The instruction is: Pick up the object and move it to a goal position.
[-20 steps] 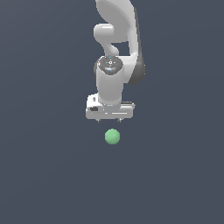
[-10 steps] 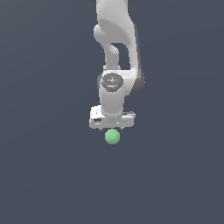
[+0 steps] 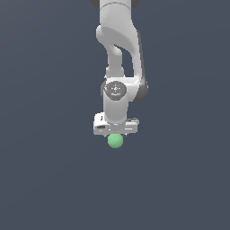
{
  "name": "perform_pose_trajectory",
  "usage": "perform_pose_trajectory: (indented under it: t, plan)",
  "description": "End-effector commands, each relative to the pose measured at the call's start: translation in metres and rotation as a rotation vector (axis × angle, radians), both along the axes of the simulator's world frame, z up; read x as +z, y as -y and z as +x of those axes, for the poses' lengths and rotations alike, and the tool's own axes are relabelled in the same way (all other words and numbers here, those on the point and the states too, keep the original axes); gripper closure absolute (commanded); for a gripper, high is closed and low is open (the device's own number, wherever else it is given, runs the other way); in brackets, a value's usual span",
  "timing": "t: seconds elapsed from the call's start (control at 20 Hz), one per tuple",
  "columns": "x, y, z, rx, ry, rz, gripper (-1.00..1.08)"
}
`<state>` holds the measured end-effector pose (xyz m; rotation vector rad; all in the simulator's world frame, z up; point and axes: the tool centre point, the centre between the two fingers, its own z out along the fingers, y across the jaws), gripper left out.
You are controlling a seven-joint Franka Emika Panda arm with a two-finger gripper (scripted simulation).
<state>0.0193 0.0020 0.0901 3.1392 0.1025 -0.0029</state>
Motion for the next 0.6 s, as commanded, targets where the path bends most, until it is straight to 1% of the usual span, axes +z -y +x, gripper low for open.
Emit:
perform_pose_trajectory:
  t: [0.0, 0.55]
  plan:
    - [-0.003, 0.0, 0.0, 0.0, 0.0, 0.0, -0.92]
    - [-0.049, 0.0, 0.0, 0.0, 0.001, 0.001, -0.92]
